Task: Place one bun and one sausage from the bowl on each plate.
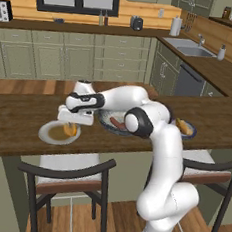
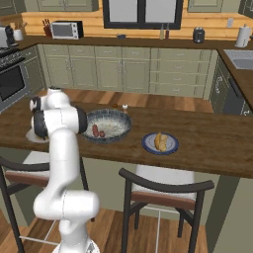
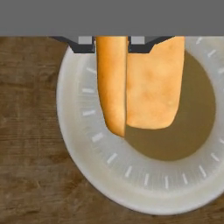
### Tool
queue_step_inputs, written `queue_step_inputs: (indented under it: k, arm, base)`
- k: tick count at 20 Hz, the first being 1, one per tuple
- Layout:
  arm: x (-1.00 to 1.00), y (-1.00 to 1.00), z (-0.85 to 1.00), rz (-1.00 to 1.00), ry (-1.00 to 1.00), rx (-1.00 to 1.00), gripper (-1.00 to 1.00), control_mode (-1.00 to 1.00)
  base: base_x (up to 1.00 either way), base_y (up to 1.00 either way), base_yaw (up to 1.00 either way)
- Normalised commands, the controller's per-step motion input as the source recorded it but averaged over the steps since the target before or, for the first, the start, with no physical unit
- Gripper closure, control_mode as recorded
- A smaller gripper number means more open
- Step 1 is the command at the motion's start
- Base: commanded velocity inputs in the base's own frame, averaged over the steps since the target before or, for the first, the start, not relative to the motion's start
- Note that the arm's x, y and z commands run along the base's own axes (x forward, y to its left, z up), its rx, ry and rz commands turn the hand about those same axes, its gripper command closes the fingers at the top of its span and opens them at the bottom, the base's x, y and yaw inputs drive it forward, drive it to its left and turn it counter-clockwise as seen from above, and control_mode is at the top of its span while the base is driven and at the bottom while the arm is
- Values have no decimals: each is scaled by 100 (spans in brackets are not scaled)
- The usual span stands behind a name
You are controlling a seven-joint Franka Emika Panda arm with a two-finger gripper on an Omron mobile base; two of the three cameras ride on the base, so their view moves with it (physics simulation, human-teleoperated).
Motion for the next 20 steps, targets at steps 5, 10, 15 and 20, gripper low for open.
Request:
queue_step_inputs:
  k: [5,10,15,20]
  arm:
    - [17,13,-23,0,0,-2,100,-100]
    - [25,1,-25,0,0,-1,100,-100]
    - [0,0,0,0,0,0,100,-100]
    - [0,0,0,0,0,0,-100,-100]
  base:
    - [0,0,0]
    - [0,0,0]
    - [0,0,0]
    - [0,0,0]
